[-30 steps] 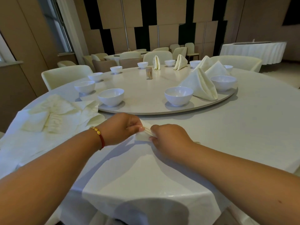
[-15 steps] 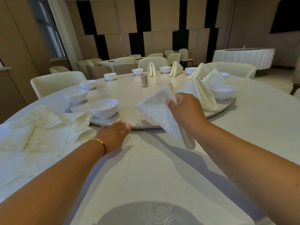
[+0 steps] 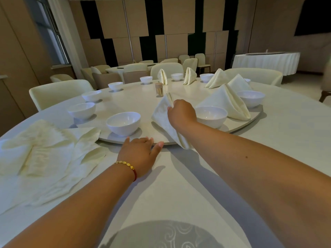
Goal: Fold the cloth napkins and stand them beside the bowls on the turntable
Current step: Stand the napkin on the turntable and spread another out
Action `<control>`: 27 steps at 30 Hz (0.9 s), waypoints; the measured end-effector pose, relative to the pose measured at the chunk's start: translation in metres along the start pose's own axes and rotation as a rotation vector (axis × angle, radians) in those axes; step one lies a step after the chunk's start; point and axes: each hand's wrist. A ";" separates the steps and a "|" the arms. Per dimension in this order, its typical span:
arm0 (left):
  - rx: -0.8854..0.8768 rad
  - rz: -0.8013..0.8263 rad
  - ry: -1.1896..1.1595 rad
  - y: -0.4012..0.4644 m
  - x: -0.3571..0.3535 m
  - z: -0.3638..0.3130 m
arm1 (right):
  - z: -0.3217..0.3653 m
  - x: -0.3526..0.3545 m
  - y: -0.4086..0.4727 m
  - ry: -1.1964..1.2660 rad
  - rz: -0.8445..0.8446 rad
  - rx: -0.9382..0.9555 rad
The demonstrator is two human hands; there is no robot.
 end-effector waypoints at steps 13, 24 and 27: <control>-0.042 -0.143 -0.146 0.004 -0.006 -0.020 | -0.014 -0.027 0.031 0.044 0.001 -0.140; -0.012 -0.052 -0.837 0.037 -0.002 -0.049 | -0.051 -0.007 -0.023 0.145 0.038 0.050; -0.033 -0.106 -0.841 0.042 -0.007 -0.060 | -0.063 -0.006 -0.042 0.144 0.018 0.222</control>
Point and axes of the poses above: each hand's wrist, its own y-axis towards the middle knuckle, its own x-axis out of the back of the hand, z = x × y, and after that the axes turned 11 degrees about x, right-handed
